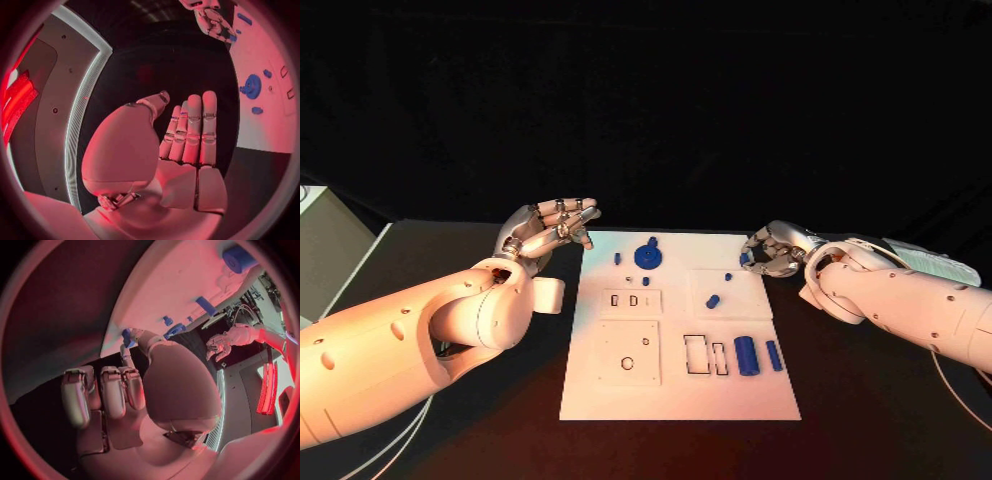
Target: Assemble the parts on the task board
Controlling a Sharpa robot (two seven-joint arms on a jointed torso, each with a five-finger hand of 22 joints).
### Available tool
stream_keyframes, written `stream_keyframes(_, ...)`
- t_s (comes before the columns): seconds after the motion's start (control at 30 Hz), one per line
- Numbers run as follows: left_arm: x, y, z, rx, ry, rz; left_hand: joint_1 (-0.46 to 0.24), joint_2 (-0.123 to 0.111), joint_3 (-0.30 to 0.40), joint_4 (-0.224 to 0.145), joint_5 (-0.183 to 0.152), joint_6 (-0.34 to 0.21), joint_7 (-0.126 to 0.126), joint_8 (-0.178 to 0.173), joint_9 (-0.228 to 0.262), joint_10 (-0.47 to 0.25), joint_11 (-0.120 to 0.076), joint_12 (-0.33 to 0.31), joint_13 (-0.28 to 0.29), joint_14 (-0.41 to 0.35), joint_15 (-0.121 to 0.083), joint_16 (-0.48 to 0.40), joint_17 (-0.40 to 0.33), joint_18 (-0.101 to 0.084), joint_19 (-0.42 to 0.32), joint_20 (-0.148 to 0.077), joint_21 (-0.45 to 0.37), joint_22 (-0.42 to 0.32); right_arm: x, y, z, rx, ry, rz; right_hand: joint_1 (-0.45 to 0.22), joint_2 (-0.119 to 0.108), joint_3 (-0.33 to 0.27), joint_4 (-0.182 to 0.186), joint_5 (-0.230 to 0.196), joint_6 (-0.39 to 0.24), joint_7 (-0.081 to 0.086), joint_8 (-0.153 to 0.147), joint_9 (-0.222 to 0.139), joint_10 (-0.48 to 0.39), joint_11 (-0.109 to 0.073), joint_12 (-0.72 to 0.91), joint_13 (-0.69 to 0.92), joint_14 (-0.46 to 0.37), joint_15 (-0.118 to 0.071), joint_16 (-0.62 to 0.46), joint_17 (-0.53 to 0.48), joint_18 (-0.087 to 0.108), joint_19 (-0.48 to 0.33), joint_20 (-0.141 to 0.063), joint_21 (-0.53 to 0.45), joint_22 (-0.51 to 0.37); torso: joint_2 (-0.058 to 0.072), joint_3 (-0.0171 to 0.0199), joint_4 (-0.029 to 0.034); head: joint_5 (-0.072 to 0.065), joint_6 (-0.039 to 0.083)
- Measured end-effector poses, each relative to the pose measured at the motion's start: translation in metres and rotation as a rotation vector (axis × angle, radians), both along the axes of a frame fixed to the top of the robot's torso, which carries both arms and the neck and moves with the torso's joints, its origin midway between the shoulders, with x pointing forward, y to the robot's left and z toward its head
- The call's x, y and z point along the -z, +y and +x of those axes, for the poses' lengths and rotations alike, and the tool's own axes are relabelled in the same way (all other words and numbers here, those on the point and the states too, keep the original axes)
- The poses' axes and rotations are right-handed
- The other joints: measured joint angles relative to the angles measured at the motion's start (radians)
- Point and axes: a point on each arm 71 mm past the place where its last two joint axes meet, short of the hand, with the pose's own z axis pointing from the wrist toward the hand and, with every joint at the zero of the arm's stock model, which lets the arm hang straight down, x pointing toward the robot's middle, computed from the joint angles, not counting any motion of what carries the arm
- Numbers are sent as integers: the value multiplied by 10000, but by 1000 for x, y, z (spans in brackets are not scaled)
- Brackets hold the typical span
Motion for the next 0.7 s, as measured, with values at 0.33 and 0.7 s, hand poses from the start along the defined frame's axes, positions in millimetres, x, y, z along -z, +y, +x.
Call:
stream_keyframes(0.33,0,0,0,0,3,1,0,0,18,-18,0,0,0,0,0,-8,-8,37,0,0,0,29,-15,0,-32,13,45,3,0,1,1,25,-82,20,-20,200,258,-94,-41,715,-289,469,159,11,-278,0,-1,12,-195,0,-1,-1,3,-149,53,-1,-6,3,-9,5,-8)
stream_keyframes(0.7,0,0,0,-6,6,4,0,0,43,-43,0,0,0,0,0,-37,-37,59,0,0,0,40,-34,0,-74,0,78,19,-5,3,-1,203,-644,204,-224,348,257,-97,-195,736,-280,741,238,-11,-441,0,-2,2,-360,0,-2,0,1,-326,149,-2,-6,9,-7,20,-12)
